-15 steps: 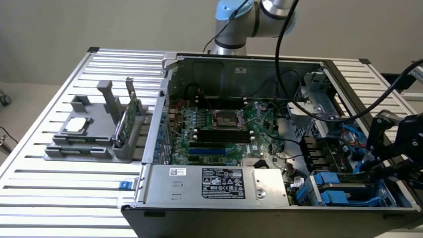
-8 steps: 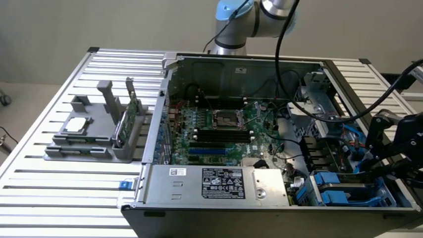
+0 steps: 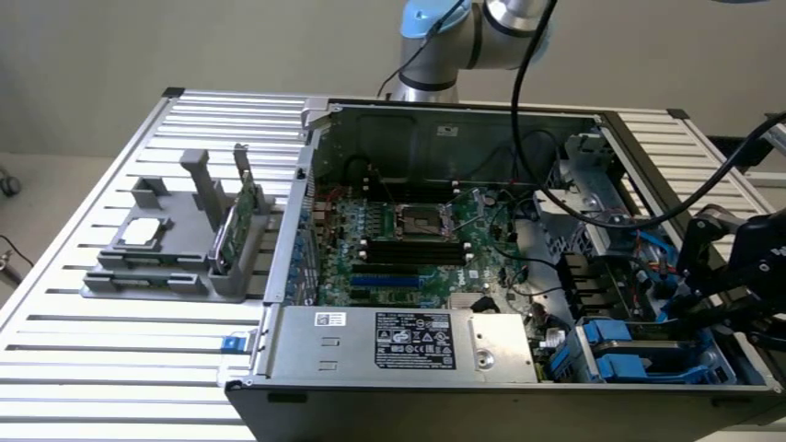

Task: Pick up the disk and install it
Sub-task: 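Insert the first disk wire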

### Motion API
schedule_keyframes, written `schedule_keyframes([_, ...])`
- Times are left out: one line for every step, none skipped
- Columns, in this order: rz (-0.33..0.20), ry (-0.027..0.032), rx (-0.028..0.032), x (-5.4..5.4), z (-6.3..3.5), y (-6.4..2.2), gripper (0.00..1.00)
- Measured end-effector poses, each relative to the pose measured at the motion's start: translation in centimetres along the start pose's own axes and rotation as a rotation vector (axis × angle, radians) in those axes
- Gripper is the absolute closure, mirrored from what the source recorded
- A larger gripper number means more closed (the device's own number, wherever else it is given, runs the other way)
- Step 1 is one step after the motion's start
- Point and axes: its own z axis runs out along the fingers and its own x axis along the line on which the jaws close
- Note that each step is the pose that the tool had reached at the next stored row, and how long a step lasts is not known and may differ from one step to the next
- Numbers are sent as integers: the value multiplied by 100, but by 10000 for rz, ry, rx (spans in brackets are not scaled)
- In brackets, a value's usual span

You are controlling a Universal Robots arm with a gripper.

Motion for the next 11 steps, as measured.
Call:
schedule_keyframes([29, 0, -7, 0, 0, 0, 73])
schedule_keyframes([57, -2, -13, 0, -1, 0, 75])
schedule_keyframes([86, -2, -20, 0, -1, 0, 82])
schedule_keyframes([123, -2, -29, 0, -1, 0, 83])
schedule_keyframes([163, -1, -39, 0, -1, 0, 83])
schedule_keyframes([206, 2, -49, 0, 0, -1, 83])
schedule_keyframes([245, 8, -59, 2, -1, -4, 83])
schedule_keyframes([278, 32, -75, 6, -6, -9, 83])
schedule_keyframes([307, 65, -96, 12, -11, -14, 83])
schedule_keyframes([333, 106, -122, 18, -17, -20, 83])
schedule_keyframes([356, 158, -154, 26, -25, -28, 83])
